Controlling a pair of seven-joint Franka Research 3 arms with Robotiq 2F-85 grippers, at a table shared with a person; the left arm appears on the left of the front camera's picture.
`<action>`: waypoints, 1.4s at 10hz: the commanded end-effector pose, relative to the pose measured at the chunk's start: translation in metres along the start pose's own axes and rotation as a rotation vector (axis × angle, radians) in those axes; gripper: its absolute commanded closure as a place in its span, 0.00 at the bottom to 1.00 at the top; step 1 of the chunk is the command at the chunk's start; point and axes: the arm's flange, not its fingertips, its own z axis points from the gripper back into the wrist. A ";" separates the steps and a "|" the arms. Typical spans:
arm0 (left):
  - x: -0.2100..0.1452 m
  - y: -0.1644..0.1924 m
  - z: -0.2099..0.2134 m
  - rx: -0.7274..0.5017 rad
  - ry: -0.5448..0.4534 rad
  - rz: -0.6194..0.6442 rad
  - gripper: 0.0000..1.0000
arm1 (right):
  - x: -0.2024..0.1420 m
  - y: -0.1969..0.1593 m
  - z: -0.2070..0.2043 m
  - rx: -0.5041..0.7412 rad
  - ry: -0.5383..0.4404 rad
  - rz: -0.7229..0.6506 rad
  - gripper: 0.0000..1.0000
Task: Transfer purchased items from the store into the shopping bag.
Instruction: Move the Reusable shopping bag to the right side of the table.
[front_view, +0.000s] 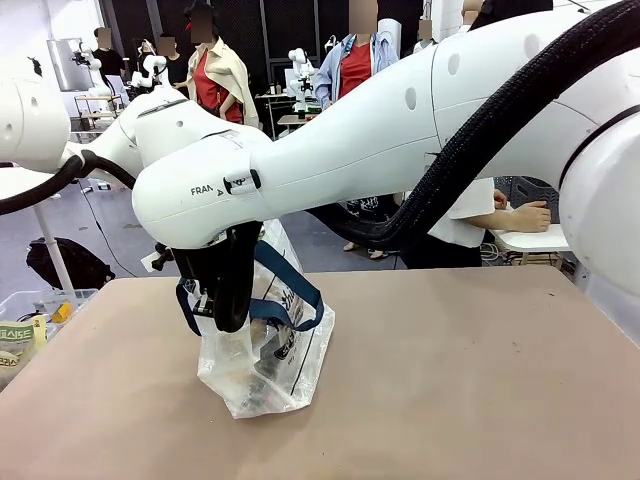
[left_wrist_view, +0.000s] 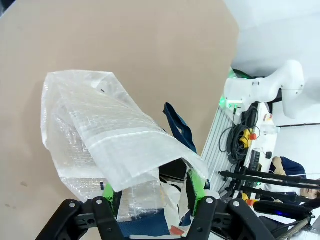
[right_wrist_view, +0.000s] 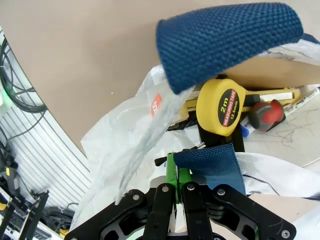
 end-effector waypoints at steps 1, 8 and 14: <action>0.007 0.005 0.003 -0.081 -0.005 -0.033 0.33 | -0.002 0.007 -0.009 -0.018 0.005 -0.013 1.00; 0.006 0.022 0.004 -0.254 -0.018 -0.015 0.33 | -0.003 0.003 -0.009 -0.004 0.009 -0.018 1.00; 0.004 0.029 0.006 -0.363 -0.016 -0.056 0.33 | 0.000 0.002 -0.010 -0.006 0.018 -0.022 1.00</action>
